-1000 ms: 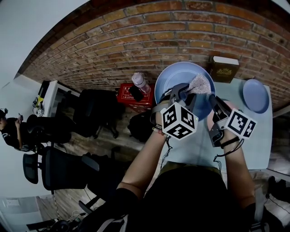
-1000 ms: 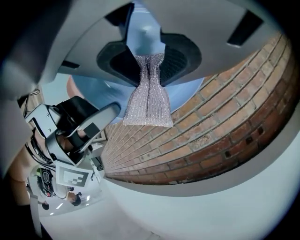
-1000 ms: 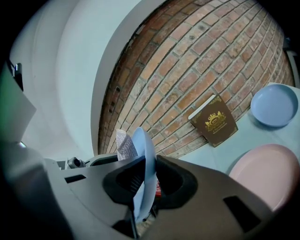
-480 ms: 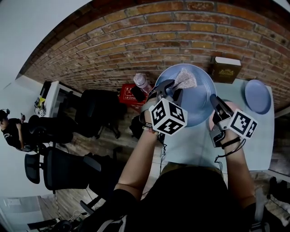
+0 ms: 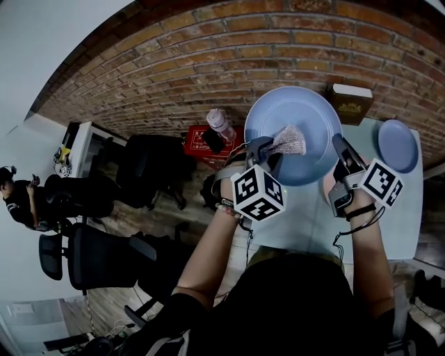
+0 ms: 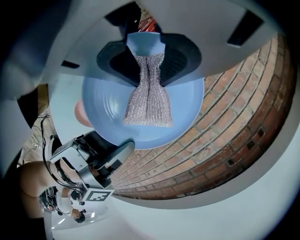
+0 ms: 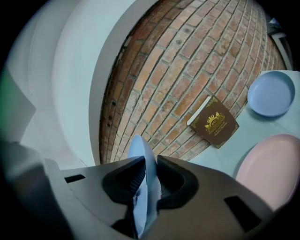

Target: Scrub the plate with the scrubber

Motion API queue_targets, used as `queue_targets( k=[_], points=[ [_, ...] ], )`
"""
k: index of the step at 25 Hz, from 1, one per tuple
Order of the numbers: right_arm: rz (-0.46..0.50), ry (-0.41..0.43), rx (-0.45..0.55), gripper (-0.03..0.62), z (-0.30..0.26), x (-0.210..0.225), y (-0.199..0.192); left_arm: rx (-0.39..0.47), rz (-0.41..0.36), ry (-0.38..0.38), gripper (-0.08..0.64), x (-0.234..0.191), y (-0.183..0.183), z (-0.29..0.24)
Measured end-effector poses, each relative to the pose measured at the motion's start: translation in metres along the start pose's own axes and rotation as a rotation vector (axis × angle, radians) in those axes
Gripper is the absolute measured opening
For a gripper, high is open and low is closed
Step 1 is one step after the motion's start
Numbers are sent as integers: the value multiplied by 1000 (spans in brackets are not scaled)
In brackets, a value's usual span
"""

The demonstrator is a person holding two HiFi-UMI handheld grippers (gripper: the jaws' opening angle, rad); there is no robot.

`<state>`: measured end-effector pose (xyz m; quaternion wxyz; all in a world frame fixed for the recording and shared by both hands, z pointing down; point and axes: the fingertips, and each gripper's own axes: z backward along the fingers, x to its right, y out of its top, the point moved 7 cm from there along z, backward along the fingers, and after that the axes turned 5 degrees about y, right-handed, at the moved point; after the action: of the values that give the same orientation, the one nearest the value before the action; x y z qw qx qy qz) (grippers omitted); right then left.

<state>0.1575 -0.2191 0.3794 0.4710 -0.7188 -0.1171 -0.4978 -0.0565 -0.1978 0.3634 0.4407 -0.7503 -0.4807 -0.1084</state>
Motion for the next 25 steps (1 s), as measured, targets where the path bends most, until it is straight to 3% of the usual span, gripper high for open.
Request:
queue_targets(
  k=[13, 21, 25],
  points=[
    [-27, 0, 23, 89, 1, -9, -3, 44, -65, -100, 149, 37, 18, 9],
    [26, -16, -16, 92, 2, -13, -13, 76, -82, -80, 150, 35, 37, 0],
    [-15, -6, -18, 92, 1, -12, -17, 72, -69, -45, 150, 23, 35, -6]
  ],
)
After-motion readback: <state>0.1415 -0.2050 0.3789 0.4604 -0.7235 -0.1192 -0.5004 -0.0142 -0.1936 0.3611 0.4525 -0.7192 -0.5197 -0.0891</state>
